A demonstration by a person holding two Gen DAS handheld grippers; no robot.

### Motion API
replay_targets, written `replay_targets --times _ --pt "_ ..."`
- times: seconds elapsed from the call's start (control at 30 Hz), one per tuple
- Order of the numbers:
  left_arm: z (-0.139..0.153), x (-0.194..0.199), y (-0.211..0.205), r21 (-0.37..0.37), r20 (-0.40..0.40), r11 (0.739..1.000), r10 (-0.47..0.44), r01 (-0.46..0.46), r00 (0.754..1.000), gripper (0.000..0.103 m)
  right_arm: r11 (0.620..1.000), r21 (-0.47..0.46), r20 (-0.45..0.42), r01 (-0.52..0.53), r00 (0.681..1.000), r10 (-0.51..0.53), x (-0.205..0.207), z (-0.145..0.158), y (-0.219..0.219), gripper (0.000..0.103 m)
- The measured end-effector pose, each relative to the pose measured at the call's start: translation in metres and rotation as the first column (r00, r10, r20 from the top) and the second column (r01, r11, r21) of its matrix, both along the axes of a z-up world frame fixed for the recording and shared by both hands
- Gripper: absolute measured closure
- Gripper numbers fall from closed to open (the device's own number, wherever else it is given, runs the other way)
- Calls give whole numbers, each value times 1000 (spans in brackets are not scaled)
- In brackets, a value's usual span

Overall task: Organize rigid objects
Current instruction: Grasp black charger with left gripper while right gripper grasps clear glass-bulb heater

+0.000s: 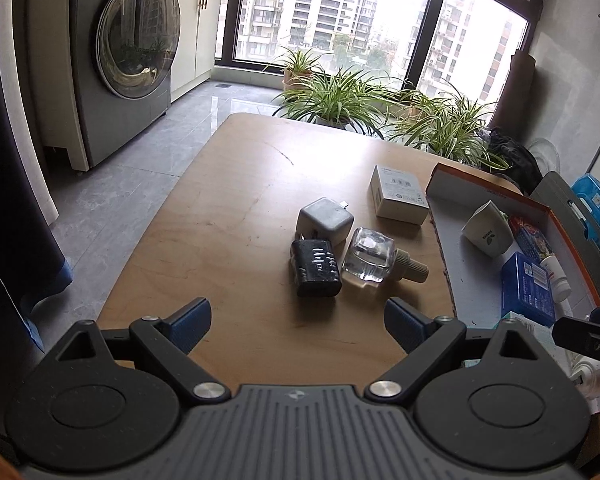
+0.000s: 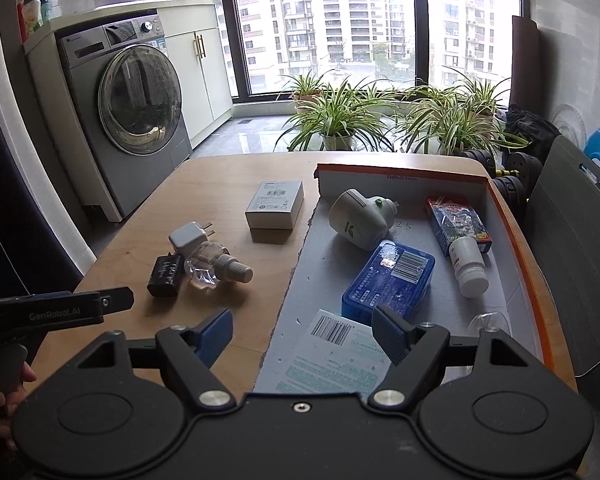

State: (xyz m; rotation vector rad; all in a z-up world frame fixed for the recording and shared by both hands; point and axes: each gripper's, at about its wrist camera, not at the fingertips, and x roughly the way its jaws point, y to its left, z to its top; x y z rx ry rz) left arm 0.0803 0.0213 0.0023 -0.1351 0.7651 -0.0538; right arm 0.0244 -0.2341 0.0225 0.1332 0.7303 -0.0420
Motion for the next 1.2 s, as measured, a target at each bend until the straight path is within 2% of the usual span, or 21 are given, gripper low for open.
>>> replay_targets --times 0.37,0.53,0.67,0.73,0.8,0.87,1.03,1.2 --pt "-19 36 -2 47 -25 999 10 -9 1000 9 1000 19 -21 2 1000 -2 9 -12 -5 12" --pt "-28 50 -2 60 -42 998 3 0 999 13 999 32 -32 4 999 -3 16 -19 -9 12" --pt "-35 56 0 54 -55 998 -11 14 998 23 999 39 -38 -8 999 9 23 -23 -9 12" --pt "-35 55 0 59 -34 998 -21 23 999 29 999 40 -42 -24 999 26 29 -25 -7 12" --pt "-34 56 2 45 -19 998 -38 39 999 40 998 40 -44 -57 997 59 36 -26 -2 12" --pt "-32 56 3 40 -8 997 -62 62 998 63 994 40 -49 -98 994 100 44 -28 4 12" --pt "-32 51 12 6 5 997 -78 78 997 67 973 20 -56 -229 972 230 69 -31 24 12" --pt "-26 40 27 -27 10 998 -65 65 998 67 932 -5 -86 -361 929 360 106 -38 46 12"
